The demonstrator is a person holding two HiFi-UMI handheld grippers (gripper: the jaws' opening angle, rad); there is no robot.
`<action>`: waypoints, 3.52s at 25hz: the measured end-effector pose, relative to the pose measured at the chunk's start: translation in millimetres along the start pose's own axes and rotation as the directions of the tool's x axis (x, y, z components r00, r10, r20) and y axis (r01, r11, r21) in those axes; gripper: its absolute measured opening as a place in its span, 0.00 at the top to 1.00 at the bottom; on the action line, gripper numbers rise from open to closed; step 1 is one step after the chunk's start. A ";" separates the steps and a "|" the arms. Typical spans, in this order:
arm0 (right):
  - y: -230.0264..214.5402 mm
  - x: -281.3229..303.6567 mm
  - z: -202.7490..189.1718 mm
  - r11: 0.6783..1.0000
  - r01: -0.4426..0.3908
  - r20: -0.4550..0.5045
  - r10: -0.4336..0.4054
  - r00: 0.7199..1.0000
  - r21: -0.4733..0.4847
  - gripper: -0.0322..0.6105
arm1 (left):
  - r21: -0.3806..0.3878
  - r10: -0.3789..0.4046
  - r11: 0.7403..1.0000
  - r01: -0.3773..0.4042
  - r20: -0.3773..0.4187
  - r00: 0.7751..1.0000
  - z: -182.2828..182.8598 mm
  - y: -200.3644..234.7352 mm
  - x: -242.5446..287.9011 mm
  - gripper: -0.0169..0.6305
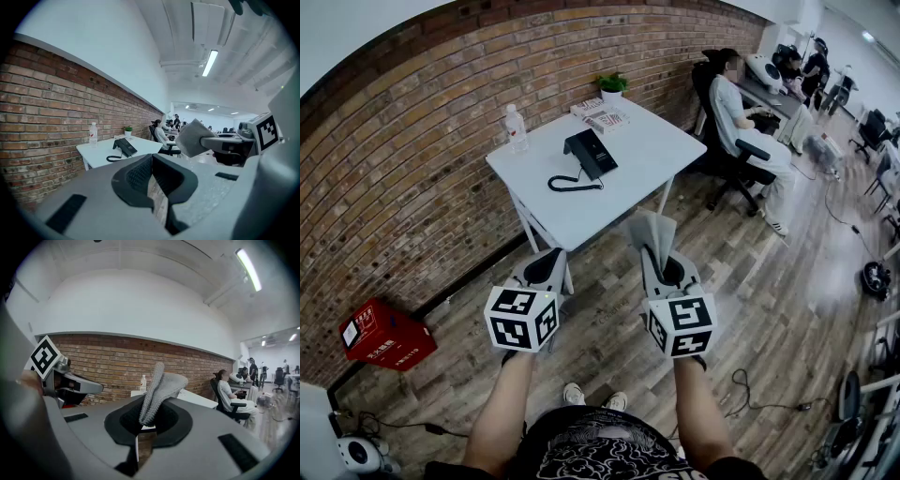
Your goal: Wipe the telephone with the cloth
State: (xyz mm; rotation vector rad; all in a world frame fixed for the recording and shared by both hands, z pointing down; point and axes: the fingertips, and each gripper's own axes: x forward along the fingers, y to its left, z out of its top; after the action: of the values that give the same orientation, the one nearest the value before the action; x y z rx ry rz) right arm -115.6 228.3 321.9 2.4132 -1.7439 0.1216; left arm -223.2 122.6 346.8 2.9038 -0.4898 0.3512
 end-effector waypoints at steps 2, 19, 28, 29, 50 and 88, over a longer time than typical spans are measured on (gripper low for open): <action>-2.9 0.5 -0.3 1.000 0.004 0.002 -0.004 1.000 -0.003 0.94 | 0.001 0.001 1.000 -0.001 0.004 1.000 0.6 -0.5 2.3 0.96; -51.5 -3.8 -20.4 0.999 -0.027 0.006 0.027 1.000 0.021 0.93 | 0.000 0.037 0.999 -0.037 0.000 0.999 -3.6 -31.9 38.5 0.96; -83.6 43.0 -31.5 0.999 -0.045 -0.010 0.046 0.999 0.028 0.93 | -0.013 0.047 0.999 -0.047 -0.014 0.999 -5.5 -15.3 94.2 0.96; -87.3 53.1 -33.0 0.999 -0.047 -0.015 0.048 0.999 0.026 0.93 | -0.017 0.048 0.999 -0.048 -0.016 0.999 -5.3 -9.5 103.3 0.96; -132.4 321.1 -15.1 0.999 -0.044 -0.136 0.046 0.990 0.018 0.93 | -0.097 0.025 0.995 -0.032 -0.069 0.997 47.4 178.8 304.4 0.96; -93.0 596.7 -37.1 0.568 -0.804 -0.271 0.757 0.594 -0.176 0.93 | -0.273 0.570 0.753 -0.599 -0.184 0.801 17.8 254.7 383.7 0.96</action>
State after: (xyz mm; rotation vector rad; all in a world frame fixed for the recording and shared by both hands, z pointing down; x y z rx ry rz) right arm 162.3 -294.6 446.1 1.2162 -2.4139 0.1553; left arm 45.6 -233.3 462.9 2.3398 -1.3174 0.4305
